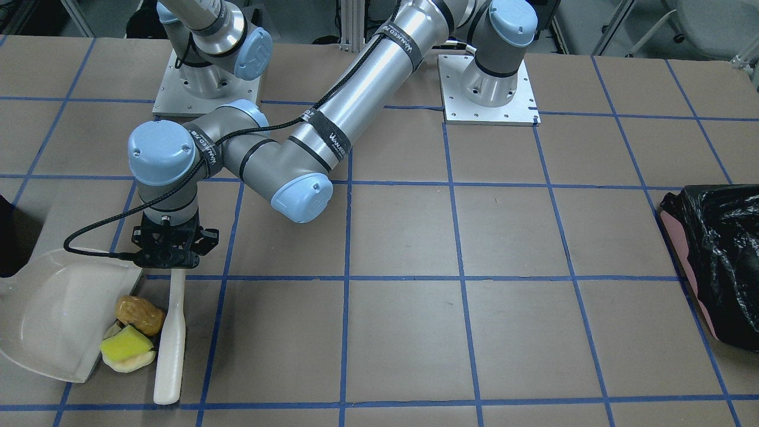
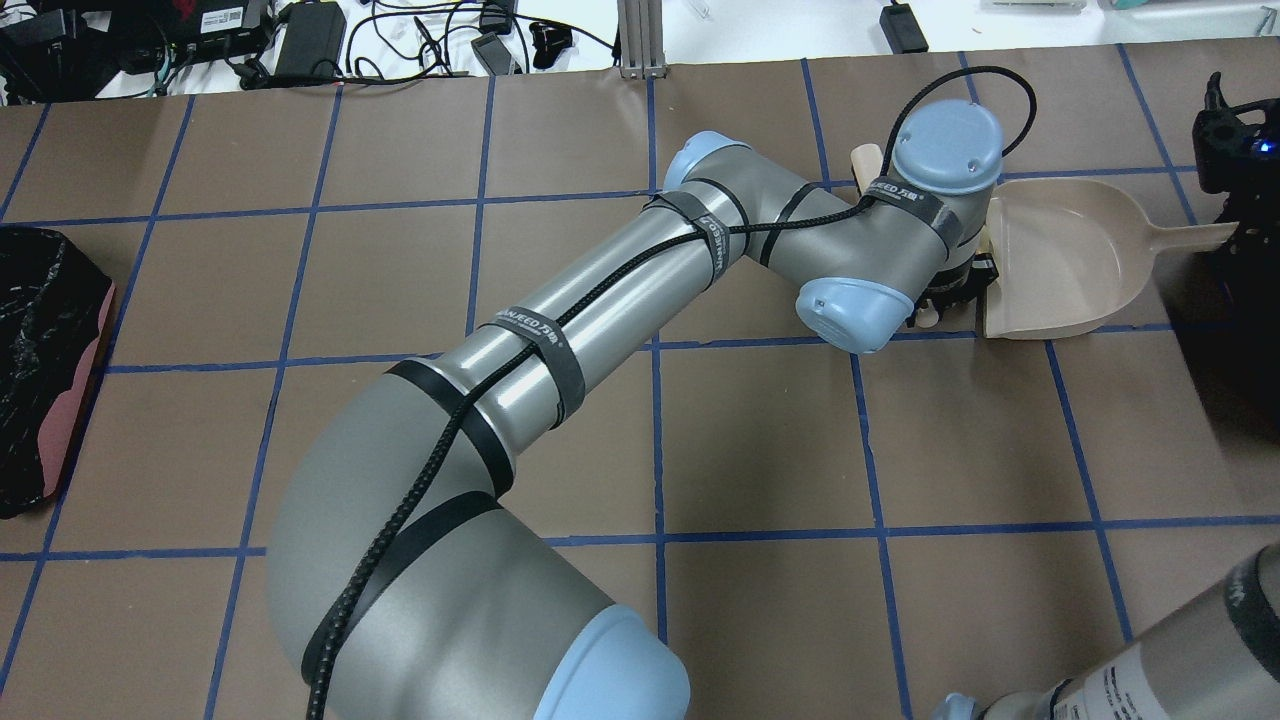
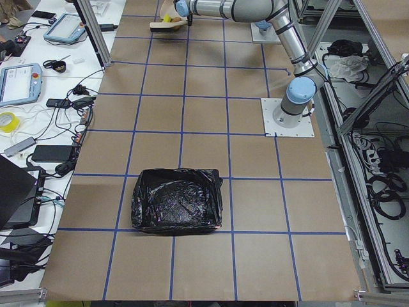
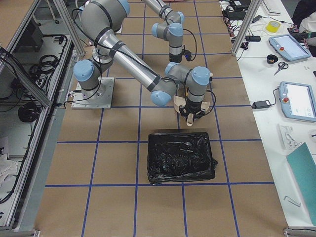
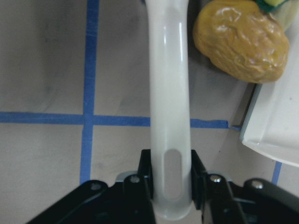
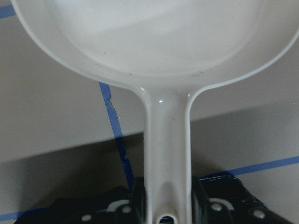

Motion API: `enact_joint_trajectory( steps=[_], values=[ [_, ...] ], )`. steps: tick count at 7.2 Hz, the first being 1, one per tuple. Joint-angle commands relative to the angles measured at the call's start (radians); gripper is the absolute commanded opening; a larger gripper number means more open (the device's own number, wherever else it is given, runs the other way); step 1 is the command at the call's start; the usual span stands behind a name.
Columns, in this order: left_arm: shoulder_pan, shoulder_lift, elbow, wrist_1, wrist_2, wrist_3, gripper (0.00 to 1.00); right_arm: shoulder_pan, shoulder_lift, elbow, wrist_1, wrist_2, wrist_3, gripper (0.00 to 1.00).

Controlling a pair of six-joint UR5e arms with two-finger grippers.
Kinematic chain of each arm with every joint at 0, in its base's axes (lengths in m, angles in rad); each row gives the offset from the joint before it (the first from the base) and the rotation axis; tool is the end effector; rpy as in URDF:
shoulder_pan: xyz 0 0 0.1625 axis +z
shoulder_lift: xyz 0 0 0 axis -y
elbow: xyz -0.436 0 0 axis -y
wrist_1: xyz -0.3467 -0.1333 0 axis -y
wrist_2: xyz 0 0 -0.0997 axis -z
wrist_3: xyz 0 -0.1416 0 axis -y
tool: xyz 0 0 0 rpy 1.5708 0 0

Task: Sweep and dump trash in nearest bin
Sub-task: 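Sweep the trash into the dustpan with the brush in the left gripper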

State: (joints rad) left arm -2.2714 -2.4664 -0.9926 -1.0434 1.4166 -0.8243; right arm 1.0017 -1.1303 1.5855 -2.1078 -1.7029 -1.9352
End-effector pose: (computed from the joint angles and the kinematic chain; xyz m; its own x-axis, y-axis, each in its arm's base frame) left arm -0.6319 -0.5088 0.2108 -0.9618 -0.0996 0.2550 -0.1112 0.9933 -0.0313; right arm -0.2311 -0.5741 0.2727 -0.2063 -0.9780 0.0296 -0.9662 0.2084 0.1518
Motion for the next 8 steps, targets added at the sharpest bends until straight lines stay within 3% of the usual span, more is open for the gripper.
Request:
enact_joint_trajectory(
  steps=[1, 8],
  values=[
    [-0.004, -0.022, 0.009, 0.000, -0.001, -0.002, 0.00, 0.002, 0.001, 0.001, 0.000, 0.000, 0.002, 0.00],
    [-0.120, -0.114, 0.185, 0.006, -0.059, -0.119, 0.00, 0.006, 0.001, 0.005, 0.002, 0.025, -0.042, 0.00]
  ],
)
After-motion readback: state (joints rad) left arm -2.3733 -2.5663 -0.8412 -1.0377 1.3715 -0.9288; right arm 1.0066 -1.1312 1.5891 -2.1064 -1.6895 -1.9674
